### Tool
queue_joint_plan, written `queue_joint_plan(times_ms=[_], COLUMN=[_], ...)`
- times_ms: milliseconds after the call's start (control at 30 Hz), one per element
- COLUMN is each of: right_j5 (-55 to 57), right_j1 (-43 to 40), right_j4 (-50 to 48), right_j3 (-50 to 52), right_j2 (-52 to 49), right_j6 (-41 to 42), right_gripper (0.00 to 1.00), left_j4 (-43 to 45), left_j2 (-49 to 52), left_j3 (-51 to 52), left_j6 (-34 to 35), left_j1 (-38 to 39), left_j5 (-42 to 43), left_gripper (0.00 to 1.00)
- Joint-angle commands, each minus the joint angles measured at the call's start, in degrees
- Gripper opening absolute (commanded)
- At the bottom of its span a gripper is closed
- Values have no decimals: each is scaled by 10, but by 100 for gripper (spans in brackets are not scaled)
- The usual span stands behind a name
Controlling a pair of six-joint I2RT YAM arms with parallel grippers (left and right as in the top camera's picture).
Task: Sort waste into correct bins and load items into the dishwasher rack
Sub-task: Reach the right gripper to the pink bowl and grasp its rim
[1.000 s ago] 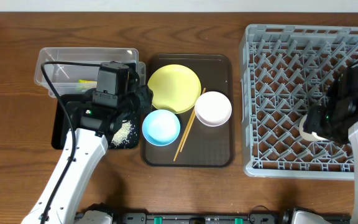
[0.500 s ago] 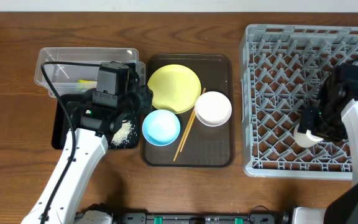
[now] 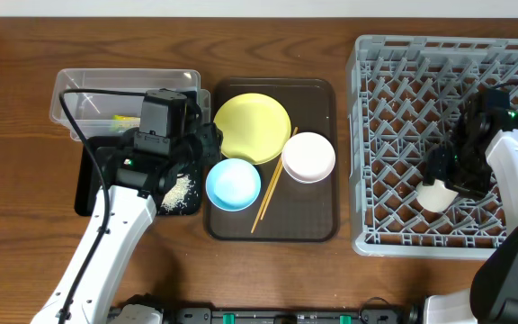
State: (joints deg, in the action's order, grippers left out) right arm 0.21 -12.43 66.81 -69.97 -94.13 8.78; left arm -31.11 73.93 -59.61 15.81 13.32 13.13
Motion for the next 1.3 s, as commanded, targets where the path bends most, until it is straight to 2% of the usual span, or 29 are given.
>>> queue_joint_plan(times_ms=[0, 233, 333, 467, 600, 733, 800, 1000, 1267], right_j5=[-18, -21, -80, -199, -237, -233, -211, -134, -28], right_j1=[-3, -2, 3, 39, 106, 189, 229, 309, 361], right_j4=[-6, -11, -37, -123, -218, -283, -309, -353, -372], right_j3=[-7, -12, -17, -17, -17, -17, -17, -17, -17], right_j2=[11, 54, 84, 126, 136, 113, 90, 0, -105], right_j6=[4, 0, -40, -100, -135, -194, -203, -216, -216], right_gripper=[72, 74, 73, 70, 67, 63, 62, 61, 60], left_j4=[-2, -2, -2, -10, -49, -127, -156, -172, -170], left_j2=[-2, -2, -2, -2, -2, -2, -2, -2, -2], left_j3=[-3, -3, -3, -3, -3, -3, -3, -3, -3], left_j6=[-8, -8, -8, -8, -2, 104, 140, 150, 150], left_j1=[-2, -2, -2, -2, -2, -2, -2, -6, -6], left_j5=[-6, -6, -6, -6, -34, -182, -220, -224, -224], left_gripper=[46, 46, 47, 51, 52, 53, 54, 61, 63])
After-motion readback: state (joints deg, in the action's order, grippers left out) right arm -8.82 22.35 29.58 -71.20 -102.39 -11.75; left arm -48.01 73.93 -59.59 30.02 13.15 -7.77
